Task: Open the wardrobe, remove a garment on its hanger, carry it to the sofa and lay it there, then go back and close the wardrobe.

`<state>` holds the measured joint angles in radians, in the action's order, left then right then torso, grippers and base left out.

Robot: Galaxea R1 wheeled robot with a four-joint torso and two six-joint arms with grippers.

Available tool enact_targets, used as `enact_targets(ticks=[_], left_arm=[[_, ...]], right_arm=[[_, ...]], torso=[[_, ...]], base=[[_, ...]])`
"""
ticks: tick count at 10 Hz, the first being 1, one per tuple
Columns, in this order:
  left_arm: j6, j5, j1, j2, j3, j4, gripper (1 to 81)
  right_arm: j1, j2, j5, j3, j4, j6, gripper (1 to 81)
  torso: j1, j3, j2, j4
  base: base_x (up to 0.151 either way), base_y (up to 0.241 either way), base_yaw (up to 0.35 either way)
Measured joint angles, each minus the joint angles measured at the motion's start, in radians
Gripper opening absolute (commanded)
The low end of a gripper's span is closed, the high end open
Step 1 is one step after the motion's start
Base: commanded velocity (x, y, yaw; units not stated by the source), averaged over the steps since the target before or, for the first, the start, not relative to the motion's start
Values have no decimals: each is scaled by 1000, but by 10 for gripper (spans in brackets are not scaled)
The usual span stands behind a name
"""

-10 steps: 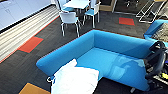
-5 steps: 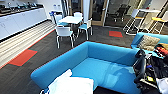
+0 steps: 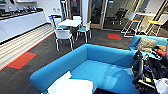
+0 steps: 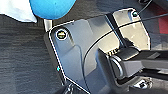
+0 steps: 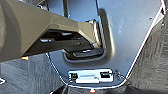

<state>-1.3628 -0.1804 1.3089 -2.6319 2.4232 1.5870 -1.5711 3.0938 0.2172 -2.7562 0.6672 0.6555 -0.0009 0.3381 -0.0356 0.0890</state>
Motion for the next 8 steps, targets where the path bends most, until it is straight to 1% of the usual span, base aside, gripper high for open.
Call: enact_targets(ticks=[1, 2, 4, 6, 8], left_arm=[[0, -30, 6, -45, 88, 3, 811], [0, -55, 7, -94, 168, 3, 811], [0, -94, 19, -192, 291, 6, 811], [0, -125, 78, -266, 336, 8, 811], [0, -136, 115, -280, 342, 10, 811]], right_arm=[[0, 0, 0, 0, 0, 0, 811], [-1, 0, -2, 0, 0, 0, 811], [-4, 0, -5, 0, 0, 0, 811], [-12, 1, -9, 0, 0, 0, 811], [-19, 3, -10, -1, 0, 0, 811]], torso=[[0, -2, 0, 0], [0, -14, 0, 0], [0, -64, 0, 0], [0, -123, -1, 0], [-1, -148, -2, 0]], base=[[0, 0, 0], [0, 0, 0], [0, 0, 0], [0, 0, 0], [0, 0, 0]])
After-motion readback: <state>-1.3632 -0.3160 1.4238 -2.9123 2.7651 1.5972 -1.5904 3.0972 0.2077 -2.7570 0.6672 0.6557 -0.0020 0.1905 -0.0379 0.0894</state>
